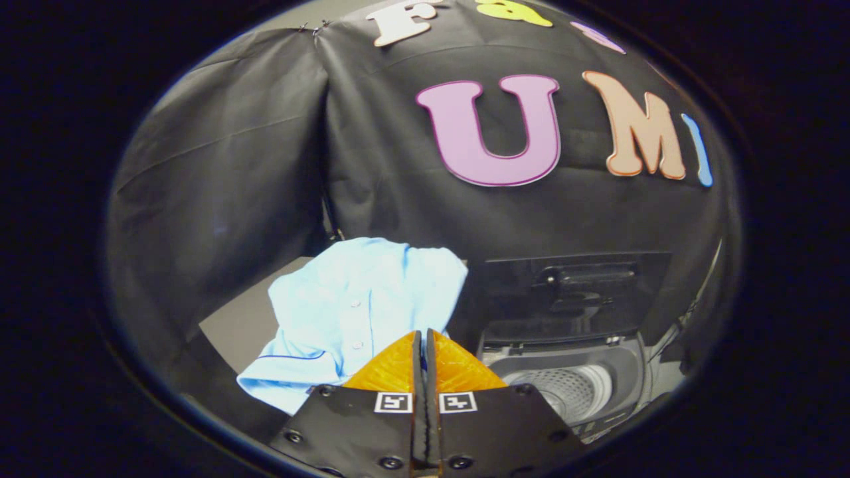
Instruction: Put the clothes into the washing machine and then close the washing machine lid.
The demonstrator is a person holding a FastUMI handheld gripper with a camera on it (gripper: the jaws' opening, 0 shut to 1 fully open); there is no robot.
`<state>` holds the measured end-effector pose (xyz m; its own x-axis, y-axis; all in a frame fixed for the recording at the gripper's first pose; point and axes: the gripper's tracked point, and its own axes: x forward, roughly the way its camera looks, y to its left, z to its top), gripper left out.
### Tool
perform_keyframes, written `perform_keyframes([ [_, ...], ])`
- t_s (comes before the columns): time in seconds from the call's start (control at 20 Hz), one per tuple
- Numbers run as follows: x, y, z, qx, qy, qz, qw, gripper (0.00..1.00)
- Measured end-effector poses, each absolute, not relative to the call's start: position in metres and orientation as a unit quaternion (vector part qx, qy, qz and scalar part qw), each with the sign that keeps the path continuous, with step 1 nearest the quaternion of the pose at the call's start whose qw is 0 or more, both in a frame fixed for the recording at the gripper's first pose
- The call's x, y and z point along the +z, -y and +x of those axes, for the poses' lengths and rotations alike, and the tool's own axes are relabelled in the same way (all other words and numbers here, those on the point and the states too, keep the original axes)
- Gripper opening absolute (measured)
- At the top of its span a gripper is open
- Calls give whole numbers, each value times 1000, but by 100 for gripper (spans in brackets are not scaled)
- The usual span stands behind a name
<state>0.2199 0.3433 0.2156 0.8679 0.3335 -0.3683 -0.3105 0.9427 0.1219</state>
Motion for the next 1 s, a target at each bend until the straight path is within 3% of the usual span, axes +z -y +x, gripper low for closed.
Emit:
perform_keyframes([
  [0.75, 137, -115, 277, -83, -222, -69, 969, 1],
  [1.0, 82, -105, 277, -73, -270, -24, 960, 1],
])
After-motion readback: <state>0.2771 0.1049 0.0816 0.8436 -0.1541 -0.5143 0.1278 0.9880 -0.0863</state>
